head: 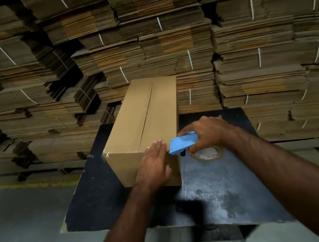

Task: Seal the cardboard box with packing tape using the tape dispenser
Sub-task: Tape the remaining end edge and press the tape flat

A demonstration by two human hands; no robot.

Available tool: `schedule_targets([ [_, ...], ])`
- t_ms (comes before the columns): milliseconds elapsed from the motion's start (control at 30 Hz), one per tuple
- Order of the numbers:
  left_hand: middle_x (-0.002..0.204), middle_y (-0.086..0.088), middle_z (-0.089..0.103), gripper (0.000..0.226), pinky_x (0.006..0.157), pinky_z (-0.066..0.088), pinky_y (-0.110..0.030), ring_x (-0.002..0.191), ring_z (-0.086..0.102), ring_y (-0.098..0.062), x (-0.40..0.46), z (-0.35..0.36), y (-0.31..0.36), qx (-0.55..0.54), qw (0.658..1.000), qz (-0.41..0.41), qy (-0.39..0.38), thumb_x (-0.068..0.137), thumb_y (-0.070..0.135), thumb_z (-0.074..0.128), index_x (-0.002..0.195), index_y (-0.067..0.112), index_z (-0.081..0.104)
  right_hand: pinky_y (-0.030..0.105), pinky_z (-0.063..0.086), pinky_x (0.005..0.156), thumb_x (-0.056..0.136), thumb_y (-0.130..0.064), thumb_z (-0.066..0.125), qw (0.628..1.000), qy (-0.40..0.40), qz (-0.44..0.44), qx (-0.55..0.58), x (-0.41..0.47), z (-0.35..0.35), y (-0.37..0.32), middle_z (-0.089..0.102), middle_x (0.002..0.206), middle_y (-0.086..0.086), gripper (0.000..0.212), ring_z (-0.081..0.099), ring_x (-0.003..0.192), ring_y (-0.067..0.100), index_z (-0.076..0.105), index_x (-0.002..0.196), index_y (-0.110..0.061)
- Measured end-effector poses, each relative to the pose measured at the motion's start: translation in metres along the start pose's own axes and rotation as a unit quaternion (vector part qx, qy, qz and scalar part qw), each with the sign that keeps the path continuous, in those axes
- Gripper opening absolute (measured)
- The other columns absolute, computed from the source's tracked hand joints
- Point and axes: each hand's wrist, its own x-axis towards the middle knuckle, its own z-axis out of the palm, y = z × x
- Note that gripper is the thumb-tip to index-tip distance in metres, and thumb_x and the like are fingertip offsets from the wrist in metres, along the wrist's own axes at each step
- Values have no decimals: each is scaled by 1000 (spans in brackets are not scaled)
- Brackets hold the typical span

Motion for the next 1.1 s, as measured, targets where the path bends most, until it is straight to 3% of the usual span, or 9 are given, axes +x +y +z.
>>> schedule_targets([
  [133,165,-5,16,90,120,-5,-30,151,13,-18,-6,5,-5,22,1000,3,13,82,18,64,157,13,15,33,51,80,76,-61,67,1000,17,-17,18,-5,10,8,64,120,-11,71,50,91,7,44,141,-47],
  [200,164,-5,18,90,121,1,-32,151,16,-19,-7,3,-7,26,1000,13,1,82,16,65,157,13,17,30,48,76,78,-60,68,999,21,-25,37,-12,16,19,64,120,-9,71,50,90,6,42,143,-47],
  [367,165,-2,15,90,120,-2,-30,151,12,-16,-5,-1,-4,34,999,4,-3,84,18,64,158,17,13,26,43,71,81,-59,67,999,8,8,45,-35,27,41,60,107,-8,69,50,88,8,39,144,-48],
  [533,165,-8,10,86,120,-2,-32,152,7,-22,4,-7,7,62,998,-6,-27,89,25,59,158,12,8,29,43,77,80,-62,65,999,30,3,34,-22,45,26,63,124,-4,71,57,103,16,41,145,-45],
  [633,166,-9,5,85,123,1,-35,152,3,-22,7,-6,21,42,998,25,-44,90,27,56,158,10,6,31,49,82,80,-62,65,999,35,13,40,-22,51,24,63,124,-3,71,56,98,15,40,145,-44],
  [767,162,-11,23,79,123,10,-37,150,22,-26,2,5,26,-6,998,55,-9,82,26,47,155,7,25,33,51,81,77,-65,62,997,40,21,57,-24,58,31,64,119,-2,74,55,93,15,39,144,-47],
  [867,156,-13,36,81,119,17,-38,144,36,-27,3,8,18,5,998,67,5,74,11,65,150,5,37,28,48,77,79,-66,61,992,60,21,104,-39,67,51,66,120,-1,75,55,93,13,37,146,-46],
  [1000,156,-13,37,86,118,23,-40,143,37,-26,3,7,17,19,997,75,1,70,6,70,150,5,38,31,51,84,78,-72,55,993,47,46,96,-61,91,67,67,124,-2,79,63,102,18,31,149,-48],
  [1100,156,-14,37,84,118,21,-41,143,37,-27,3,7,17,24,997,76,-4,71,7,69,149,4,39,32,51,80,78,-73,49,997,46,49,38,-54,88,61,67,117,-2,76,59,94,18,30,148,-49],
])
